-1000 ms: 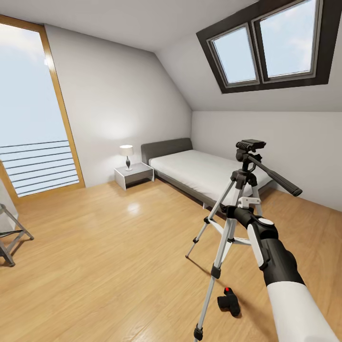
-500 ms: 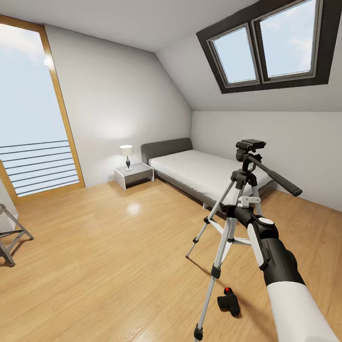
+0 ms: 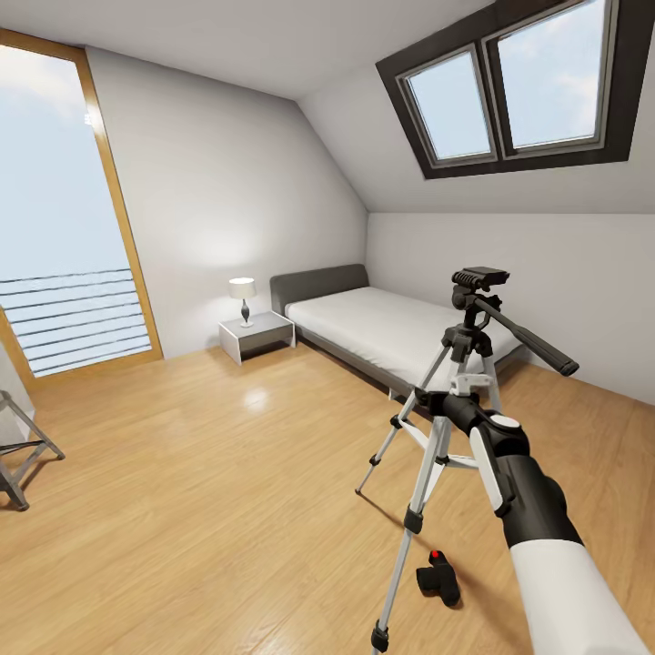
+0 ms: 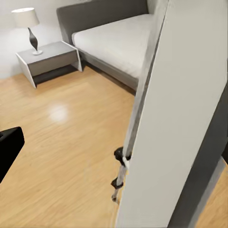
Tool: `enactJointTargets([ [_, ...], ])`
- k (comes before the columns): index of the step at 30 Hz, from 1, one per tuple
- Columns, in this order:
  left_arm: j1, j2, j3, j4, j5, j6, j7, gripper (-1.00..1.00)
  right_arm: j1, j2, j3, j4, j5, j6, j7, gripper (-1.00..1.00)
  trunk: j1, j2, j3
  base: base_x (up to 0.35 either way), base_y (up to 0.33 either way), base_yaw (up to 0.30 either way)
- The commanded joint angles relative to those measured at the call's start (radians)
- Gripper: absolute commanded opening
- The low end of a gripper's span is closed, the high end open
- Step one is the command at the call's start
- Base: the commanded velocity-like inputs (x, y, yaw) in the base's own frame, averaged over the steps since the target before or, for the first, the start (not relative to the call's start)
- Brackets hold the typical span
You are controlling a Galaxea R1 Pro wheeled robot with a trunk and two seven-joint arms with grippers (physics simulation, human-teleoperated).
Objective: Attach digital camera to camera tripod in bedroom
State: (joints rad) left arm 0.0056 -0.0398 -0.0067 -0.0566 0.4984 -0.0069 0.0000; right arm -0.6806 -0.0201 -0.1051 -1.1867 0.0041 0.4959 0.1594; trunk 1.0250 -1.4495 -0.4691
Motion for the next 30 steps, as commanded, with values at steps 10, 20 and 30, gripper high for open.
enactJointTargets([
  [10,0.000,0.000,-0.001,-0.002,0.005,0.000,0.000,1.00,-0.001,-0.003,0.017,-0.012,0.002,0.006,0.003,-1.00,0.000,0.000,-0.001,0.000,0.000,0.000],
  [20,0.000,0.000,-0.001,-0.002,0.005,-0.001,0.000,1.00,-0.001,0.001,0.016,-0.008,0.003,0.001,-0.007,-1.00,0.000,0.000,-0.001,0.000,0.000,0.000],
  [30,0.000,0.000,-0.001,-0.002,0.005,-0.001,0.000,1.00,-0.026,-0.010,0.013,-0.329,0.004,0.230,-0.007,-1.00,0.000,0.000,-0.001,0.000,0.000,0.000],
])
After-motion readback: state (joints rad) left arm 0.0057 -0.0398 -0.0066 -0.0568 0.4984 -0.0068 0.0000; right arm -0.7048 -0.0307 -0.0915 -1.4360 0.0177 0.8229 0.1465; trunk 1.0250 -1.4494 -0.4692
